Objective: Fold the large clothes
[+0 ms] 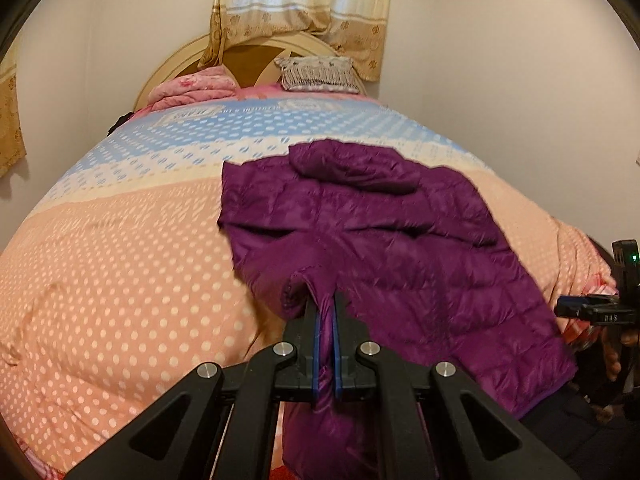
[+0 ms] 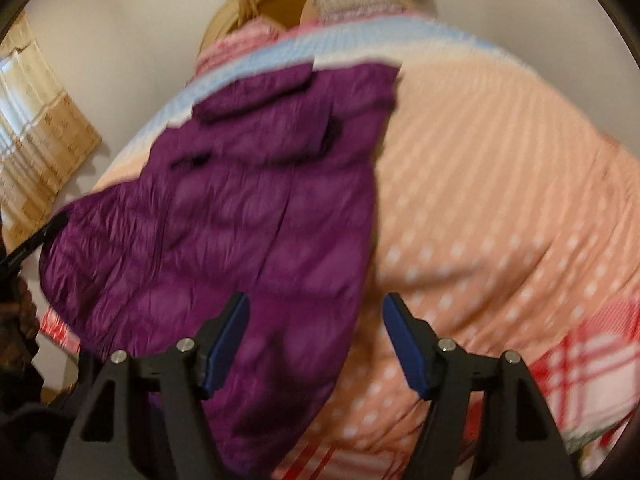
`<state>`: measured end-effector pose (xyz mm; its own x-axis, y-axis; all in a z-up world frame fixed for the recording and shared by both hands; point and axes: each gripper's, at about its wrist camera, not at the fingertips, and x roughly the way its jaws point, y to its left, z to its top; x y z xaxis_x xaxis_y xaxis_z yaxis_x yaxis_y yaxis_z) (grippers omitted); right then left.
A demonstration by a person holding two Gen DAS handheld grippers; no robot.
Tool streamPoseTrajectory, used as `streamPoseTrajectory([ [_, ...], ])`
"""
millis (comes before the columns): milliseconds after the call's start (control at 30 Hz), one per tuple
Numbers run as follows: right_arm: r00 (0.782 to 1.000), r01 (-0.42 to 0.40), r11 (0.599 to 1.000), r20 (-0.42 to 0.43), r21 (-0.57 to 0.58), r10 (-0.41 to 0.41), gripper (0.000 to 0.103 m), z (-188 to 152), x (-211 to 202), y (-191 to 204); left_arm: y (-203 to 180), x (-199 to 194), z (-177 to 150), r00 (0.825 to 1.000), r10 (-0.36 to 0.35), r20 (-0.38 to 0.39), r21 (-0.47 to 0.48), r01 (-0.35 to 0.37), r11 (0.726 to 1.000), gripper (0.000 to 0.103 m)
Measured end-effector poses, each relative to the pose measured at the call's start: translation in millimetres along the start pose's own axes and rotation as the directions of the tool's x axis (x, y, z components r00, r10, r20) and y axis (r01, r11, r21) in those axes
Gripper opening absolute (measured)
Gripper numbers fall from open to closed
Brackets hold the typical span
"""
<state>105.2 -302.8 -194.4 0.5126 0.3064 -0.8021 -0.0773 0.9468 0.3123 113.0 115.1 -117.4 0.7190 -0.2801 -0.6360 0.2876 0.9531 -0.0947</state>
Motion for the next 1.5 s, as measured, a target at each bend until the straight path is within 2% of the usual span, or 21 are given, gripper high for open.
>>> streamPoseTrajectory([
  [100, 0.995, -0.044, 0.999, -0.09, 0.03, 0.047, 0.071, -12.8, 11.1, -0.2, 6.7, 2.8, -9.2, 1.0, 0.011, -0.019, -0.011, -0.011, 1.0, 0.003],
  [167, 0.987, -0.097, 0.994, -0.12, 0.059, 0.103, 0.04, -15.8, 17.4, -1.4, 11.4, 5.4, -11.5, 1.0, 0.013, -0.028, -0.027, -0.014, 1.0, 0.003],
  [200, 0.988, -0.097, 0.994, -0.115, 0.053, 0.103, 0.008, -14.9, 17.4, 0.1, 13.3, 5.8, -11.6, 0.999, 0.012, -0.03, -0.034, -0.013, 0.999, 0.003],
  [300, 0.998, -0.068, 0.998, 0.006, -0.018, 0.068, 0.007, -6.6, -6.3, 12.6, 13.6, 4.6, -9.1, 1.0, 0.01, -0.017, -0.042, -0.01, 0.999, 0.003],
  [367, 0.994, -0.018, 0.996, 0.106, -0.084, 0.027, 0.006, 6.1, -25.9, 26.5, 11.8, 1.2, -2.1, 1.0, 0.006, 0.005, -0.036, -0.006, 0.999, 0.003],
  [467, 0.969, 0.064, 0.983, 0.247, -0.171, -0.02, 0.006, 41.6, -49.0, 48.8, 6.0, 4.5, 22.9, 0.999, 0.007, 0.051, -0.001, -0.007, 1.0, 0.003],
  [533, 0.953, 0.09, 0.975, 0.301, -0.203, -0.026, 0.006, 67.1, -54.0, 58.1, 5.4, 10.8, 39.6, 0.996, 0.019, 0.088, 0.008, -0.02, 1.0, 0.003],
  [700, 0.911, 0.166, 0.961, 0.406, -0.222, -0.064, 0.005, 137.1, -49.7, 67.0, 22.3, 40.9, 100.8, 0.99, 0.003, 0.142, -0.052, 0.004, 0.999, 0.003],
  [767, 0.9, 0.172, 0.965, 0.43, -0.199, -0.072, 0.005, 164.0, -47.1, 59.6, 29.6, 59.7, 127.3, 0.987, 0.013, 0.159, -0.056, -0.004, 0.998, 0.003],
  [967, 0.877, 0.229, 0.963, 0.46, -0.145, -0.139, 0.005, 238.9, -16.0, 44.7, 53.6, 131.3, 173.6, 0.992, 0.063, 0.108, -0.06, -0.057, 0.997, 0.004],
  [1033, 0.879, 0.247, 0.962, 0.445, -0.121, -0.169, 0.005, 258.1, 1.8, 35.0, 67.1, 155.2, 180.7, 0.993, 0.061, 0.102, -0.09, -0.051, 0.995, 0.008],
  [1100, 0.891, 0.233, 0.969, 0.416, -0.083, -0.179, 0.005, 274.0, 18.5, 18.3, 79.6, 170.5, 184.3, 0.996, 0.058, 0.071, -0.128, -0.049, 0.991, 0.01],
  [1167, 0.903, 0.212, 0.976, 0.389, -0.038, -0.181, 0.006, 287.8, 36.2, -0.3, 97.7, 182.9, 186.9, 0.998, 0.037, 0.054, -0.224, -0.024, 0.974, 0.013],
  [1200, 0.904, 0.194, 0.981, 0.39, -0.013, -0.174, 0.007, 293.2, 44.0, -9.1, 103.2, 186.1, 187.9, 0.998, 0.038, 0.052, -0.255, -0.024, 0.967, 0.018],
  [1267, 0.913, 0.176, 0.984, 0.371, 0.016, -0.169, 0.01, 301.5, 58.4, -21.3, 108.2, 187.9, 191.0, 0.986, 0.151, 0.069, -0.29, -0.125, 0.949, 0.052],
  [1300, 0.919, 0.18, 0.983, 0.353, 0.026, -0.177, 0.011, 305.6, 67.8, -25.3, 107.5, 187.2, 192.2, 0.978, 0.191, 0.081, -0.297, -0.159, 0.942, 0.08],
  [1367, 0.922, 0.196, 0.98, 0.33, 0.045, -0.2, 0.017, 311.7, 81.0, -29.7, 112.5, 183.1, 193.9, 0.969, 0.199, 0.144, -0.336, -0.142, 0.931, 0.084],
  [1400, 0.93, 0.177, 0.983, 0.316, 0.056, -0.186, 0.032, 313.6, 86.1, -31.8, 113.9, 185.6, 195.8, 0.969, 0.207, 0.134, -0.341, -0.151, 0.928, 0.085],
  [1433, 0.94, 0.132, 0.989, 0.309, 0.064, -0.145, 0.054, 316.7, 89.7, -33.4, 112.2, 189.9, 198.2, 0.97, 0.218, 0.106, -0.341, -0.171, 0.925, 0.085],
  [1467, 0.944, 0.091, 0.993, 0.311, 0.069, -0.108, 0.065, 317.2, 90.1, -33.5, 106.6, 194.6, 199.4, 0.973, 0.211, 0.09, -0.332, -0.171, 0.928, 0.085],
  [1500, 0.941, 0.072, 0.994, 0.326, 0.079, -0.094, 0.086, 319.3, 88.1, -33.5, 104.0, 197.1, 200.2, 0.974, 0.206, 0.091, -0.326, -0.166, 0.931, 0.085],
])
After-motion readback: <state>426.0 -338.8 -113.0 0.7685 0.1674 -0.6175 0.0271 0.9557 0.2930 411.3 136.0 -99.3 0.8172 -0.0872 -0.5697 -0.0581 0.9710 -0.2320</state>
